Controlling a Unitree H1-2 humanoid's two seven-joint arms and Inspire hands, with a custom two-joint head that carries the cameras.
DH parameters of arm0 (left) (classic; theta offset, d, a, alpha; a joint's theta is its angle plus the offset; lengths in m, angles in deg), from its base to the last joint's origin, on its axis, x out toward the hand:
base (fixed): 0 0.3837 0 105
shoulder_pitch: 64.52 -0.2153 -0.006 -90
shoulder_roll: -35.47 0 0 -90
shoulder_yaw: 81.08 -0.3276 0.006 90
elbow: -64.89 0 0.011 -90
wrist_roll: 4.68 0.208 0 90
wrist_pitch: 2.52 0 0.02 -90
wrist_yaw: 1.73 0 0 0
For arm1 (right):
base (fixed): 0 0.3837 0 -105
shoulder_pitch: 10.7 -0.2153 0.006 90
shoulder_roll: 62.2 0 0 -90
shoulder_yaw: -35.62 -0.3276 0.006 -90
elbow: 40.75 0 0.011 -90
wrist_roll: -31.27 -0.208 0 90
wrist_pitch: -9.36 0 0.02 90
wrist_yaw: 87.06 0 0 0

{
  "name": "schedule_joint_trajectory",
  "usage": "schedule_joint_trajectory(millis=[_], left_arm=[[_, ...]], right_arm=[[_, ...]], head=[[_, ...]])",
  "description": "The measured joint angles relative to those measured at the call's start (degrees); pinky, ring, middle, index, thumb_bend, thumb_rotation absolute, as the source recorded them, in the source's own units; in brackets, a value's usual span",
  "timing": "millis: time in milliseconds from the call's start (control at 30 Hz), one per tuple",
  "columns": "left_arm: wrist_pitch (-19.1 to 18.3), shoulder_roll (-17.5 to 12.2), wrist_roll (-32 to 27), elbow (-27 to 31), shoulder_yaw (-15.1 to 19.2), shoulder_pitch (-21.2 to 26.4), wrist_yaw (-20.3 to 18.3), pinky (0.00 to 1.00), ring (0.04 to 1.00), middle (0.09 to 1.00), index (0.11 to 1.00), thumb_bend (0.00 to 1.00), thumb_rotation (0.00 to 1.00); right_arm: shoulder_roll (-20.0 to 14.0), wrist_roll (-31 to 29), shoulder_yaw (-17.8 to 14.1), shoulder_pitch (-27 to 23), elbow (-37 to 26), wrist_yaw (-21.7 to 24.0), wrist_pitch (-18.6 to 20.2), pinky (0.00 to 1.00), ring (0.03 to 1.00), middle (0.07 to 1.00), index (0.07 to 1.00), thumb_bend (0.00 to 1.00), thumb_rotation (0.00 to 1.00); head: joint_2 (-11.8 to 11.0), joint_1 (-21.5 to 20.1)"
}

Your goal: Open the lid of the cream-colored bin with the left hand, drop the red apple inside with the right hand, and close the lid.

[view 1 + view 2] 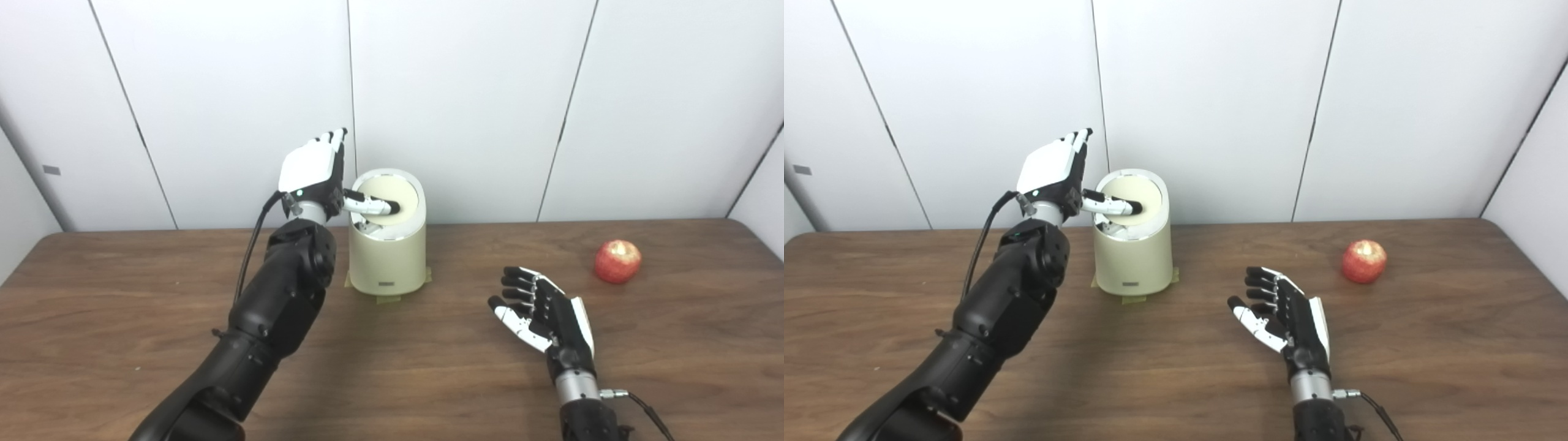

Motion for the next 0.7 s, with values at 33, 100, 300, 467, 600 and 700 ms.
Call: schedule_joint_trajectory(millis=[33,100,300,467,600,700], left_arm=[[0.01,0.0,-0.03,-0.04,0.0,0.0,0.05,1.0,1.0,1.0,1.0,0.97,0.04],[0.02,0.0,-0.26,-0.06,0.04,0.0,0.17,1.0,1.0,1.0,1.0,0.97,0.1],[0.88,0.9,-6.05,-0.34,3.92,-1.34,2.74,1.0,1.0,1.0,1.0,0.75,0.96],[2.32,3.04,-11.48,2.9,8.54,-6.39,6.79,1.0,1.0,1.0,1.0,0.71,1.0],[5.24,4.03,-16.4,7.82,11.39,-9.78,8.61,1.0,1.0,1.0,1.0,0.69,1.0],[7.62,4.24,-18.75,13.19,12.62,-12.15,9.44,1.0,1.0,1.0,1.0,0.66,1.0]], right_arm=[[0.0,0.07,0.01,0.0,0.0,-0.01,0.0,0.61,0.696,0.713,0.705,0.27,0.21],[0.0,0.14,0.01,0.0,0.0,-0.03,0.0,0.6,0.693,0.71,0.701,0.28,0.21],[0.03,0.12,0.01,0.07,-0.3,0.03,0.16,0.61,0.697,0.714,0.706,0.28,0.22],[0.11,0.09,-0.01,0.24,-0.69,0.08,0.38,0.6,0.699,0.715,0.708,0.28,0.23],[0.14,0.12,-0.06,0.34,-0.88,0.03,0.63,0.6,0.692,0.71,0.704,0.28,0.23],[0.14,0.22,-0.04,0.35,-0.92,-0.03,0.66,0.61,0.695,0.712,0.707,0.27,0.22]], head=[[0.0,-0.09],[-0.09,-0.09],[0.09,0.09],[0.35,-0.26],[0.35,-0.18],[0.17,-0.53]])
